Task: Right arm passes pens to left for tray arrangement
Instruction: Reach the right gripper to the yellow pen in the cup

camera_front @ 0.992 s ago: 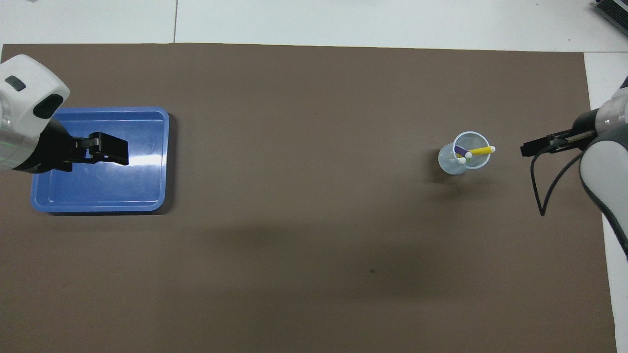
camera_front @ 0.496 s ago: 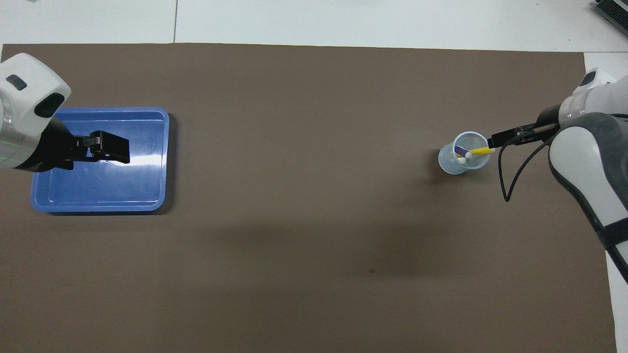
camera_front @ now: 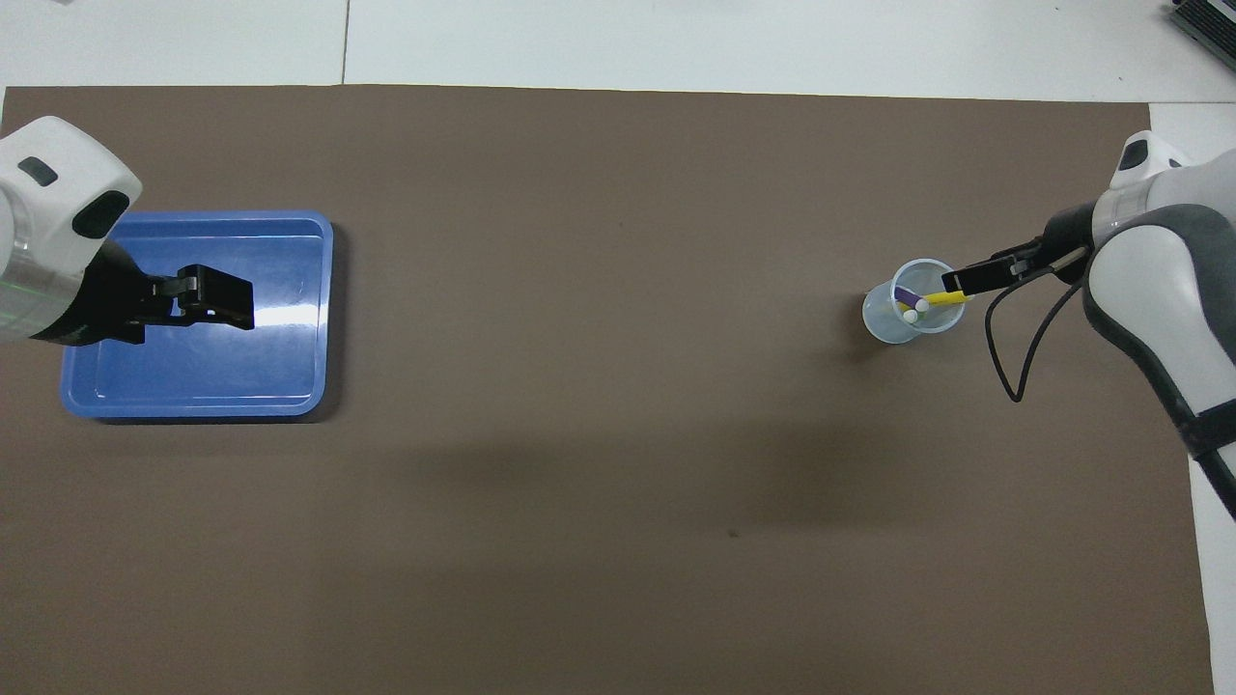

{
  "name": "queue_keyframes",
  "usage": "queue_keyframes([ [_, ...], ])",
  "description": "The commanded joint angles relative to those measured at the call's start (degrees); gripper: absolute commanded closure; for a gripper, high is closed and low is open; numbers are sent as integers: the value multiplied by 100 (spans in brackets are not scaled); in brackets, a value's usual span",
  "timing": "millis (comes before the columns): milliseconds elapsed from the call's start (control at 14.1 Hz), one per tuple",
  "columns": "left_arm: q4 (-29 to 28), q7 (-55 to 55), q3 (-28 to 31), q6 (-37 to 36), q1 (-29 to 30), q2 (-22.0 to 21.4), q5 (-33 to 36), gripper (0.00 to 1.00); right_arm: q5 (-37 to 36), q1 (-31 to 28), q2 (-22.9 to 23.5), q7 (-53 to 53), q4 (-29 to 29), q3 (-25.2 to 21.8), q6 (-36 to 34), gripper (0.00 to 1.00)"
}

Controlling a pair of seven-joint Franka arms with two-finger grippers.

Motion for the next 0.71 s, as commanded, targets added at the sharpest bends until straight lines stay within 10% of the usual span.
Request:
queue_keyframes([
  [0,-235,-89,28,51,3,-202,40,0,140,-30,-9,-196,-68,34,98,17],
  [637,-279,-54,20,87,-85,-210,49,0,140,-12,79,-328,-305,34,396,47],
])
